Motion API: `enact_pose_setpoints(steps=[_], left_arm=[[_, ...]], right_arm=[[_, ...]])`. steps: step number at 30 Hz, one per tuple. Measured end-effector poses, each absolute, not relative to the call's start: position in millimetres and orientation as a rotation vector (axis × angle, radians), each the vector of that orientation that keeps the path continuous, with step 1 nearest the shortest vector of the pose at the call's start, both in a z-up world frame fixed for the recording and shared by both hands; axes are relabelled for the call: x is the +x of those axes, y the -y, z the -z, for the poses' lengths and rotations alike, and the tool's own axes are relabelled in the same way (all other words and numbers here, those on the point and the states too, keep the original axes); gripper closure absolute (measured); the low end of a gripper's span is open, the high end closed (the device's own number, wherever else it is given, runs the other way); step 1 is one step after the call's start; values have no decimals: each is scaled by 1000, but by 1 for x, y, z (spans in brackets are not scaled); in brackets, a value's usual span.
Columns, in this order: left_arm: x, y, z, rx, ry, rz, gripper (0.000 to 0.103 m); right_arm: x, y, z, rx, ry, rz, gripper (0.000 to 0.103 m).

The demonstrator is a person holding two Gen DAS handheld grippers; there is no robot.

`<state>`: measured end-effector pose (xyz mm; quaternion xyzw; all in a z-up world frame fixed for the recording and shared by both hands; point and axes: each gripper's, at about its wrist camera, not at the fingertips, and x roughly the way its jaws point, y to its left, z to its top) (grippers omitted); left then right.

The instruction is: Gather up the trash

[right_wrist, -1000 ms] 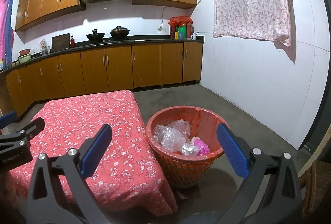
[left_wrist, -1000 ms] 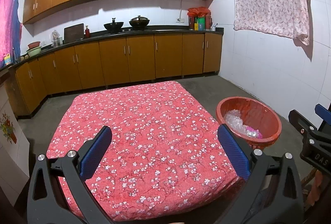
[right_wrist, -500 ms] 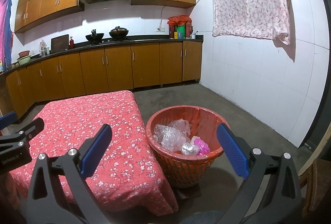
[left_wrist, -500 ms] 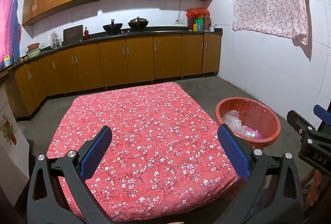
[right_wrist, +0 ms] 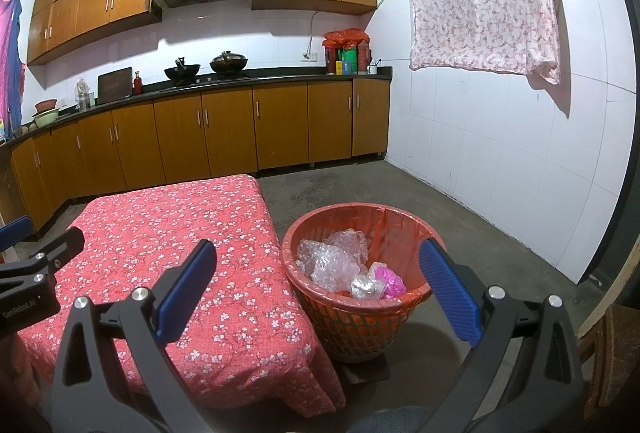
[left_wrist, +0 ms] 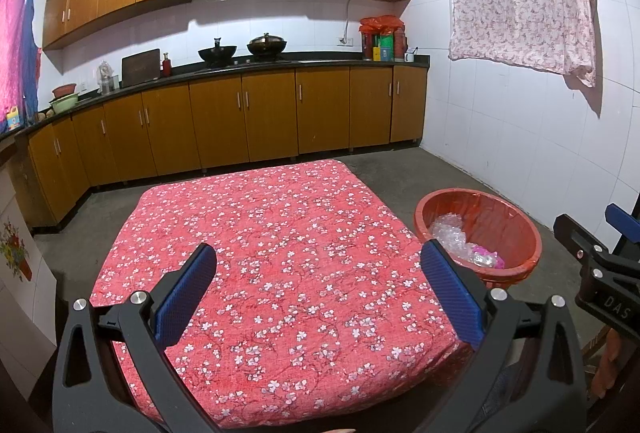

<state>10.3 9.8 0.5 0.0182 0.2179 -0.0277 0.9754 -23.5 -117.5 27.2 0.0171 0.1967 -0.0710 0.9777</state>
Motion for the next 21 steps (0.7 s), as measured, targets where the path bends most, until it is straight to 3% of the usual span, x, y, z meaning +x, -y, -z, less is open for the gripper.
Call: enact_pose_setpoints(steps=[21], left_arm=[[11,-9,0,36,-440,54,2]], right_arm=[[-25,114,-18,42,-404,144,4]])
